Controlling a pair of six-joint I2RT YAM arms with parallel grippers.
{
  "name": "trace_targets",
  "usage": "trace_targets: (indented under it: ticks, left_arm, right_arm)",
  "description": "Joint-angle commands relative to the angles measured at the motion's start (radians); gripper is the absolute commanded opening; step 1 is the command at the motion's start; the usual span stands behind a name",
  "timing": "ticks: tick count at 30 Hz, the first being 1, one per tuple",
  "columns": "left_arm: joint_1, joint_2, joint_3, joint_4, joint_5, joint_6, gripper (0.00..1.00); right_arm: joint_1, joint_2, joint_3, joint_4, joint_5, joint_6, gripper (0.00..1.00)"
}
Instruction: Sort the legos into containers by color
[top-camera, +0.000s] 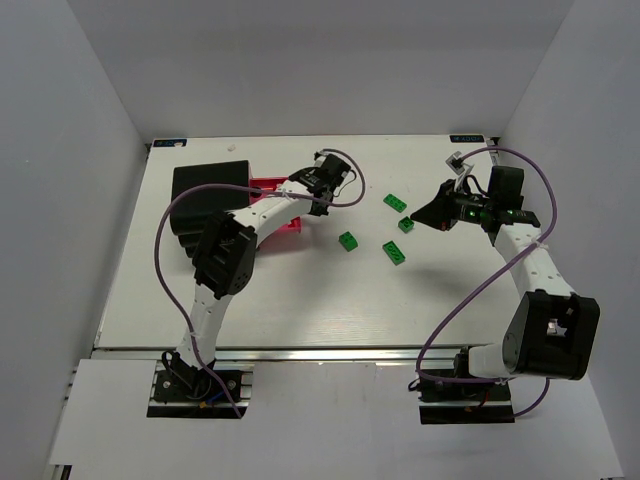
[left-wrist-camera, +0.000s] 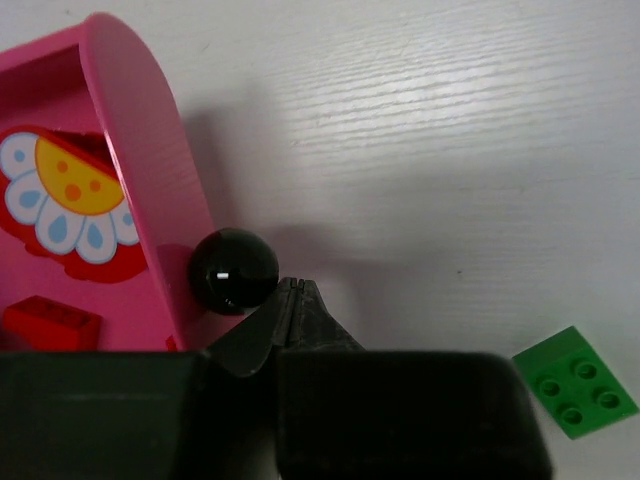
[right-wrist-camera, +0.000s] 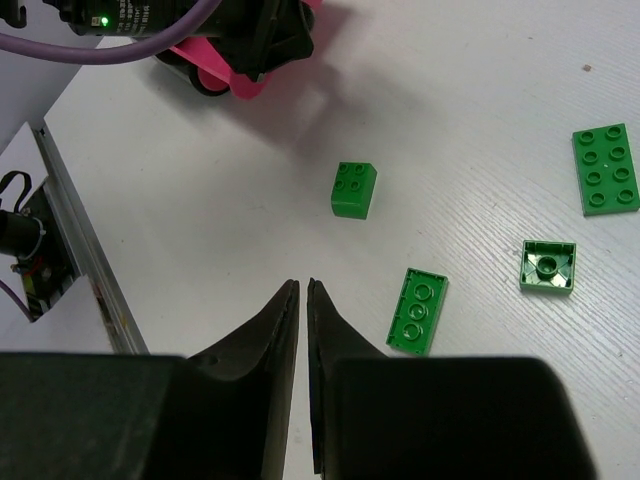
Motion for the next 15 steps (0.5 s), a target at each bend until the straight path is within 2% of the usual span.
trace_targets:
  ticks: [1, 5, 10, 15]
  left_arm:
    - [0.001, -0.036, 0.042, -0.071, -0.104, -0.026, 0.09]
    - [0.001, -0.013, 0.057, -0.112, -0.215, -0.05, 0.09]
    - [0.001, 0.046, 0.106, -0.249, -0.39, -0.122, 0.07]
    - [0.001, 0.046, 0.059, -0.286, -0.489, -0.15, 0.08]
  right_arm:
    - [-0.006, 0.006, 0.02, 0.0, -0.007, -0.012, 0.13]
    - [-0.006, 0.006, 0.02, 0.0, -0.004, -0.012, 0.13]
    - [-0.004, 0.014, 0.02, 0.0, -0.001, -0.012, 0.13]
    - [-0.007, 0.015, 0.022, -0.003, 0.002, -0.012, 0.13]
